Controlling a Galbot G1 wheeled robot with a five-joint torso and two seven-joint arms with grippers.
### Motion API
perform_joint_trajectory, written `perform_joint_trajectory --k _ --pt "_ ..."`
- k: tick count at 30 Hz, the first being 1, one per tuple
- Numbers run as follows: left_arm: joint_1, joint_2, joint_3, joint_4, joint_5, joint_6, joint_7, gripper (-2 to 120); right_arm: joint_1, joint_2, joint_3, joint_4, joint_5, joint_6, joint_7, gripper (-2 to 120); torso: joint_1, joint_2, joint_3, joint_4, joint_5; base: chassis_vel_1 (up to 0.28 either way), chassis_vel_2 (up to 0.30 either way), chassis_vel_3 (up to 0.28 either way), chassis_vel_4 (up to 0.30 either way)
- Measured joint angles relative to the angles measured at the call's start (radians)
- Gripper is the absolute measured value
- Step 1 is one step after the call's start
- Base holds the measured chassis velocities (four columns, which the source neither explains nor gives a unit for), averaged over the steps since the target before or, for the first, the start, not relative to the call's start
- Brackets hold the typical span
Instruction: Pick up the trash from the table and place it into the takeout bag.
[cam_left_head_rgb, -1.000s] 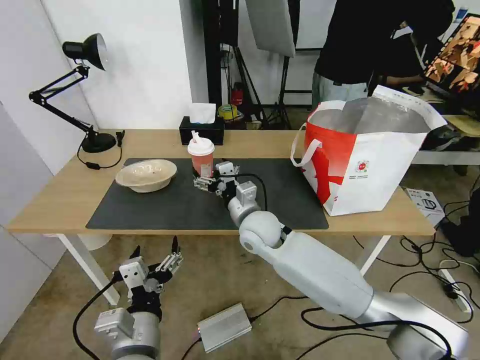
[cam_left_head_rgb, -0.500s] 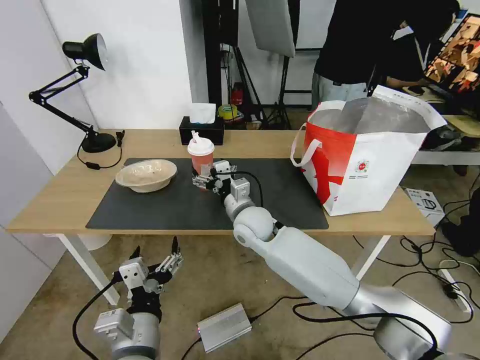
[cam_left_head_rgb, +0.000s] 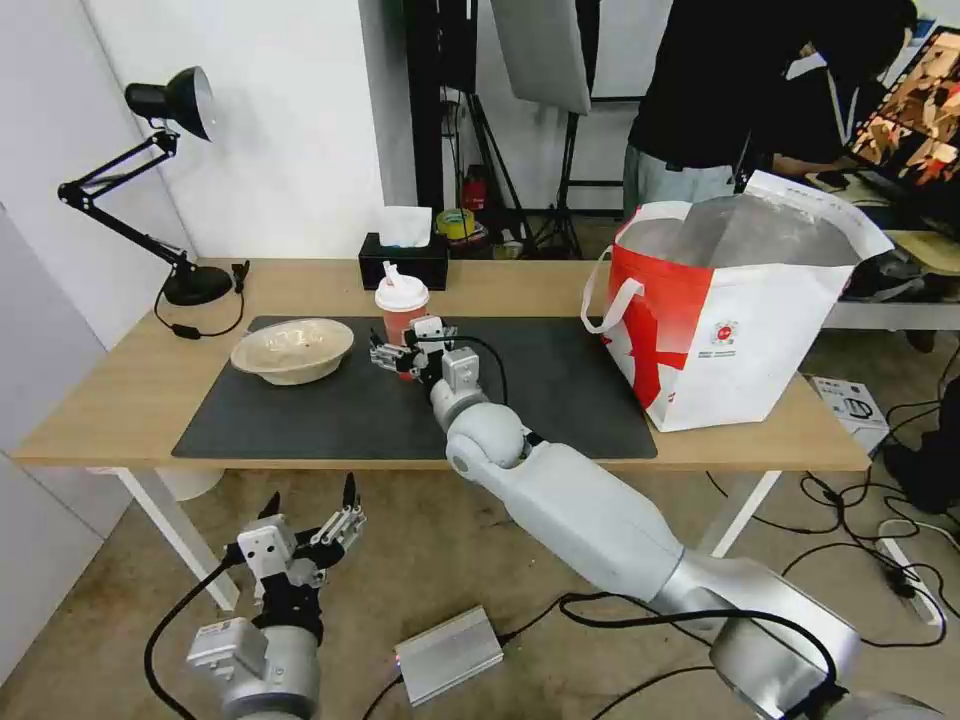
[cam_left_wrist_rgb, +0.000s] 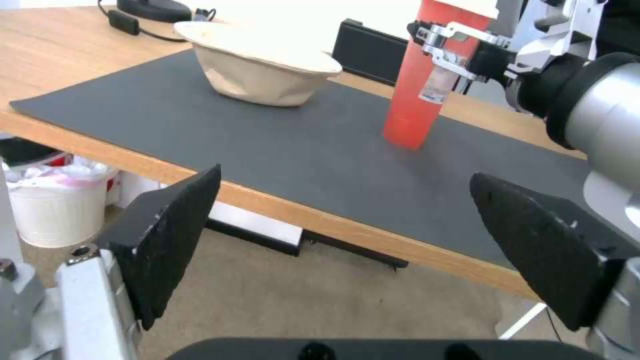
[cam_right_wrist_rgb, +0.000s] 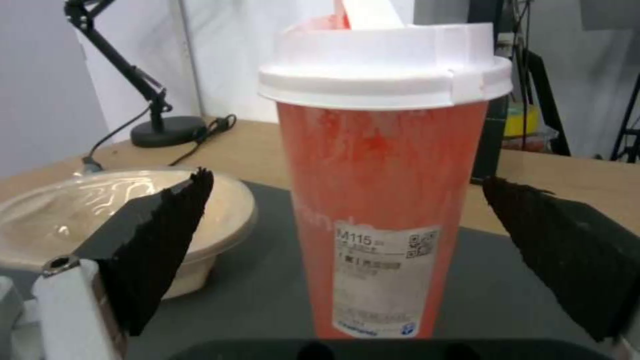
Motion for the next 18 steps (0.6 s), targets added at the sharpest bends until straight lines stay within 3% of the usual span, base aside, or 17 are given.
perform_joint_trajectory --k 18 --pt "-0.007 0.0 0.001 0.012 -0.001 -0.003 0.0 100 0.019 0.014 0.016 -0.075 0.017 0.028 -0.059 100 0.0 0.0 0.0 -0.0001 0.0 0.0 0.0 0.0 0.0"
